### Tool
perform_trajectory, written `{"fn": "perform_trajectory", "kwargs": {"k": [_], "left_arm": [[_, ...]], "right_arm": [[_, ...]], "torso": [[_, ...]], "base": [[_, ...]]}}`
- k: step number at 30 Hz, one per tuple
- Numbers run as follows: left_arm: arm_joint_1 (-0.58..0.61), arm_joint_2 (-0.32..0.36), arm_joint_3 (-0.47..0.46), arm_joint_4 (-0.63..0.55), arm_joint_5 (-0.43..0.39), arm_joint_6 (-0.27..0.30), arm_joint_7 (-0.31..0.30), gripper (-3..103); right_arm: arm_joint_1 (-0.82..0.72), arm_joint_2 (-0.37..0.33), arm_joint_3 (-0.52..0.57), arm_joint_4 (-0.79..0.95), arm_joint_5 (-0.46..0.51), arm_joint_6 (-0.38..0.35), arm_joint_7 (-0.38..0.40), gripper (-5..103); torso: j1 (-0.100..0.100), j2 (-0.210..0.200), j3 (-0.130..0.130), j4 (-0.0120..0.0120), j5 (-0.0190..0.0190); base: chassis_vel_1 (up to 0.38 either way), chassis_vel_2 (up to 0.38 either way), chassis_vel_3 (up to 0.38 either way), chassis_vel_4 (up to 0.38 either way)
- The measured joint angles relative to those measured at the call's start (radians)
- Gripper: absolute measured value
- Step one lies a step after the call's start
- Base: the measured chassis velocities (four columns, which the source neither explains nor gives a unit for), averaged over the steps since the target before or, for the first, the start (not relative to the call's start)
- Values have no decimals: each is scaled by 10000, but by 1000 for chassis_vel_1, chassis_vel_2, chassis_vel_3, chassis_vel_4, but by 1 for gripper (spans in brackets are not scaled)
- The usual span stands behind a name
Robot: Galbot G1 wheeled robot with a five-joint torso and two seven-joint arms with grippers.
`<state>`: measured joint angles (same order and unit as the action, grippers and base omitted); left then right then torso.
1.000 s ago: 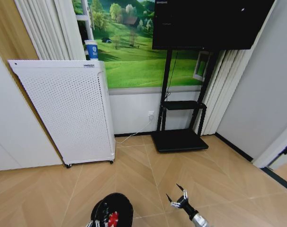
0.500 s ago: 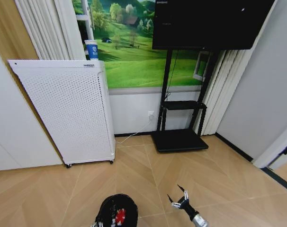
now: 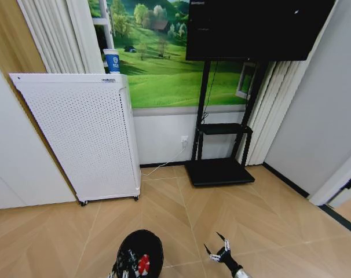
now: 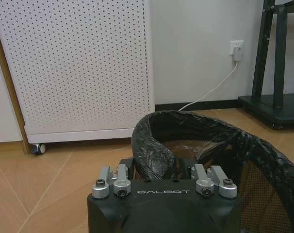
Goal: Pick up the trash bin and place the garbage on the floor into it.
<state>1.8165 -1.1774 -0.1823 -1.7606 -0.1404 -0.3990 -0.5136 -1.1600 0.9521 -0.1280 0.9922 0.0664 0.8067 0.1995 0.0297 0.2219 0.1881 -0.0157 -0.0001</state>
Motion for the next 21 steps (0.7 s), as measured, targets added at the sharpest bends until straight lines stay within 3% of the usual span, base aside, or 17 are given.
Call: {"fn": "perform_trajectory", "kwargs": {"k": [4,9,11,14,21], "left_arm": [[-28,-2,52,-6,-28,4,1,73],[-1,-26,48,-34,-27,8,5,84],[23,-18,-1,-156,-18,44,8,94],[72,43,-82,-285,-45,123,9,100],[343,121,-342,-658,-67,158,10,100]], "right_arm": [[27,46,-53,-90,-39,0,80,100],[34,22,-115,-89,89,0,73,100],[56,-59,-212,131,352,-1,9,100],[116,-204,-268,465,568,-1,-112,100],[124,-742,-331,1386,966,-6,-168,100]], "torso": [[0,0,0,-1,1],[1,0,0,-1,0],[0,0,0,-2,0],[0,0,0,-2,1],[0,0,0,-1,1]], "base": [[0,0,0,0],[0,0,0,0],[0,0,0,0],[0,0,0,0],[0,0,0,0]]}}
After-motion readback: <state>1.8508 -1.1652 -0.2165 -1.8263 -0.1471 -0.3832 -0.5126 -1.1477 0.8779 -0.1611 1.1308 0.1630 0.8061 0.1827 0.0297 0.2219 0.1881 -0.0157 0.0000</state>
